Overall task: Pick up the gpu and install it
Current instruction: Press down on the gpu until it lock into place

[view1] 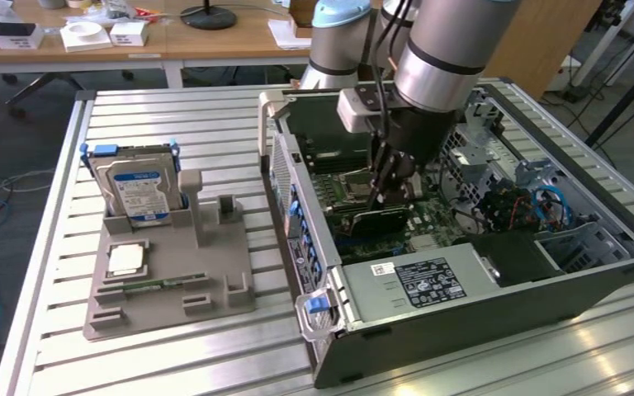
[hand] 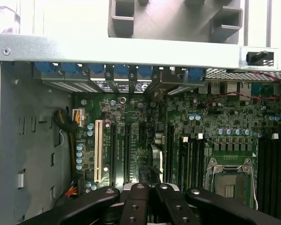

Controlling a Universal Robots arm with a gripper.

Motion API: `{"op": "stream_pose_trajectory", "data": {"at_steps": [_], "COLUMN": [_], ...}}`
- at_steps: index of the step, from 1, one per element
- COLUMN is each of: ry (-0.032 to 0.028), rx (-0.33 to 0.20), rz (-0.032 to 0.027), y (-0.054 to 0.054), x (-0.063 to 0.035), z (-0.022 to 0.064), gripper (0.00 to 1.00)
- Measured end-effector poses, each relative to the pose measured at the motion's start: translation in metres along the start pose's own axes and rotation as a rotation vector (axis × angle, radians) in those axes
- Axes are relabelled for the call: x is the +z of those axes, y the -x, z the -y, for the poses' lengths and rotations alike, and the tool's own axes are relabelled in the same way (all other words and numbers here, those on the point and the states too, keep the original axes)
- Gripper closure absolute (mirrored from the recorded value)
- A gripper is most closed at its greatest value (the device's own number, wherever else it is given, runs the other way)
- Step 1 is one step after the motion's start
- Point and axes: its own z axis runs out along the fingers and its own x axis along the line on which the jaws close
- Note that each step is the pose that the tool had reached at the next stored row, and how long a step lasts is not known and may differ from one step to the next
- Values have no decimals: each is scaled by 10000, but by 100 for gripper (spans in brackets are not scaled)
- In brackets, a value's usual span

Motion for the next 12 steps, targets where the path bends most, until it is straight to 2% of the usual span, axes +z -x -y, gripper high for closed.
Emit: {"op": "stream_pose_trajectory", "data": {"at_steps": [1, 2, 5, 6, 8, 9, 11, 12], "ry": [5, 5, 4, -8, -25, -29, -29, -28], "rx": [3, 5, 4, 2, -4, -5, -7, -6], "rz": [-68, -110, -114, -66, 79, 105, 91, 54], "y": [3, 3, 3, 3, 5, 7, 24, 47], "x": [0, 0, 0, -1, 0, 2, 4, 6], "z": [0, 1, 1, -1, -2, -1, 0, 0], "gripper": [90, 90, 90, 90, 90, 90, 90, 90]}}
